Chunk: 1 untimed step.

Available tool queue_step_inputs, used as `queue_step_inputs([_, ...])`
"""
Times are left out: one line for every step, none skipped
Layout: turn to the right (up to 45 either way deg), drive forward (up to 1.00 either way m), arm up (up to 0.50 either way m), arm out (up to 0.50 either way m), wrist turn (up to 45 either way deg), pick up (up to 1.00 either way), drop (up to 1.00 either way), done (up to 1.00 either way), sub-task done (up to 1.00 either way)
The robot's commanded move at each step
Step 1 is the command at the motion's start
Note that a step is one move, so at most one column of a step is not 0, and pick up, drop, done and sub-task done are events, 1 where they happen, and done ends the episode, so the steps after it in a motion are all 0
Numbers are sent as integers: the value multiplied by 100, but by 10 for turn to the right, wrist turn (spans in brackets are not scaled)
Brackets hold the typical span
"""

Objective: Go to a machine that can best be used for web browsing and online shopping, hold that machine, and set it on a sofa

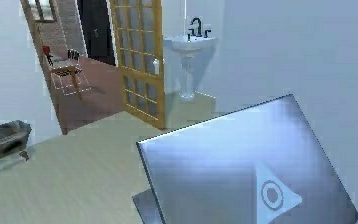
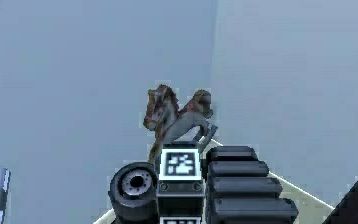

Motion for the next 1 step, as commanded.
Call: queue_step_inputs([0,35,0,0,0,0,0,0,0])
